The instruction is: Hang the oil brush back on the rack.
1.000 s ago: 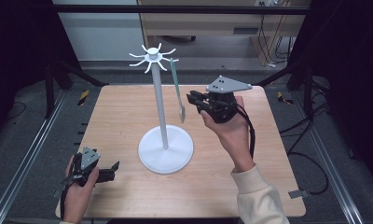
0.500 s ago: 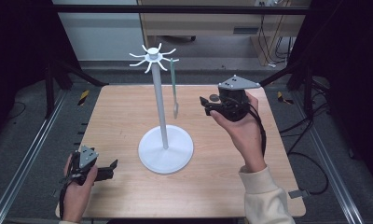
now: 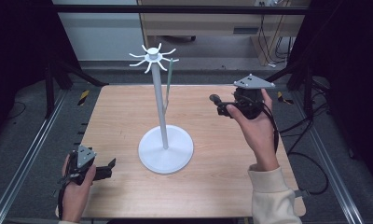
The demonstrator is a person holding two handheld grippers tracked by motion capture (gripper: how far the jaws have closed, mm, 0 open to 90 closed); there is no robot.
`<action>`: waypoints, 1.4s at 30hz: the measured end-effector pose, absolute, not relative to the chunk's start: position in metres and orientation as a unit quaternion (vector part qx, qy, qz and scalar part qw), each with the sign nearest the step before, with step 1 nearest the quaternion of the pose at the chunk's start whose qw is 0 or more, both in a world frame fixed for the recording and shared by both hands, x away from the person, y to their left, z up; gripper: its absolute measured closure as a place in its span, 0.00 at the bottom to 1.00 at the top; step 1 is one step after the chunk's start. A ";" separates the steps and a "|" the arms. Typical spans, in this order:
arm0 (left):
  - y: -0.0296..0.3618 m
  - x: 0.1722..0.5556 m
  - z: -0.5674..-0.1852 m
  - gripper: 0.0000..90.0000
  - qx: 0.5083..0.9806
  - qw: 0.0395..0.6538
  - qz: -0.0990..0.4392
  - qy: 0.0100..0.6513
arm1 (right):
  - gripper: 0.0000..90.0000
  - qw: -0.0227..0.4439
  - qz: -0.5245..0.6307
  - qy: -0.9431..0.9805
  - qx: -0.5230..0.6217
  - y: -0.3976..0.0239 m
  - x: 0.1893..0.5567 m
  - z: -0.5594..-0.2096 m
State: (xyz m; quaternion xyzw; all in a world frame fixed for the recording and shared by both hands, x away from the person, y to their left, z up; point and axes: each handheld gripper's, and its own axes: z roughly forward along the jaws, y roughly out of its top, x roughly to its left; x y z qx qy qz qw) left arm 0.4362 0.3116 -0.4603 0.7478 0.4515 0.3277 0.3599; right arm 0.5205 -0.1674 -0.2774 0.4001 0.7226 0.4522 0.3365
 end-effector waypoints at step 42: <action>0.318 0.433 -0.460 0.03 0.739 0.354 0.339 0.463 | 0.14 0.319 0.354 0.717 0.509 -0.239 0.552 -0.361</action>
